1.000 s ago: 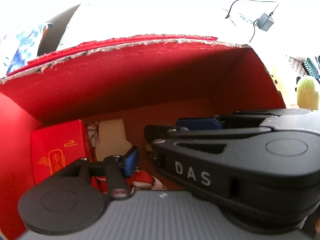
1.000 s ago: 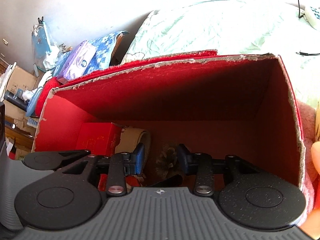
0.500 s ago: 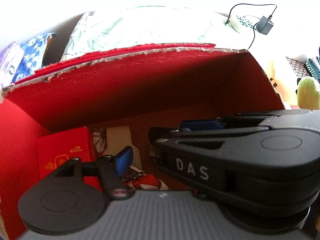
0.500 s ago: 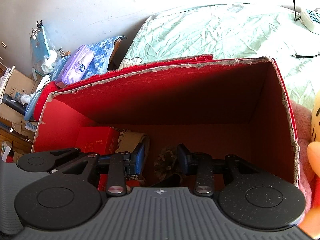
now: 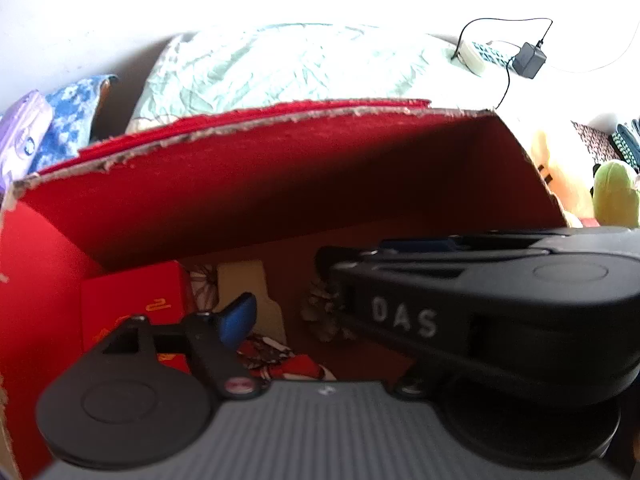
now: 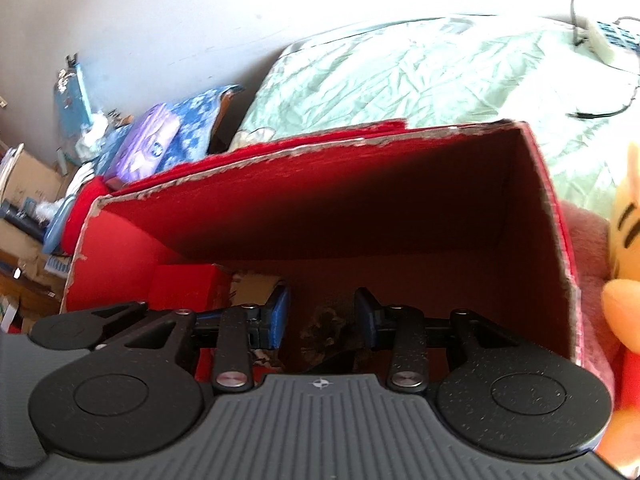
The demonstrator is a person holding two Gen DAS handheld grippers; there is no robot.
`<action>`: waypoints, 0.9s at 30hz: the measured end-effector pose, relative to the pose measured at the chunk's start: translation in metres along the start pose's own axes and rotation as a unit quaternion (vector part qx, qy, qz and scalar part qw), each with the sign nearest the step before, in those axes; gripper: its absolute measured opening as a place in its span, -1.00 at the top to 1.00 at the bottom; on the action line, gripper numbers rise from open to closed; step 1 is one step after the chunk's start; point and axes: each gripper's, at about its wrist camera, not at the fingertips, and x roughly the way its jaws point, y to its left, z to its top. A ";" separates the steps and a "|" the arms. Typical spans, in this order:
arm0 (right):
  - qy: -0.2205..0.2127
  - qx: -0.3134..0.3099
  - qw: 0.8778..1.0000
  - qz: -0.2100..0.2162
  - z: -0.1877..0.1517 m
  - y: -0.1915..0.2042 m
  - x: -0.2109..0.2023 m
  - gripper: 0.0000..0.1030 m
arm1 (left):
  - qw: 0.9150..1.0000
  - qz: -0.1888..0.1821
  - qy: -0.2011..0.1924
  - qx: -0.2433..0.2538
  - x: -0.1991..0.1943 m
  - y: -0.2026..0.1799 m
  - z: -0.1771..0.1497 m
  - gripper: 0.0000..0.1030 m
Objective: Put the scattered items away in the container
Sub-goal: 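Open the right tool to release the pine cone inside the box, then withdraw the right tool up out of the red box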
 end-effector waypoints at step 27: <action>-0.097 -0.007 0.995 -0.037 -0.022 0.009 -0.075 -0.13 | 0.989 0.108 -0.076 -0.069 -0.071 -0.007 -0.025 -0.95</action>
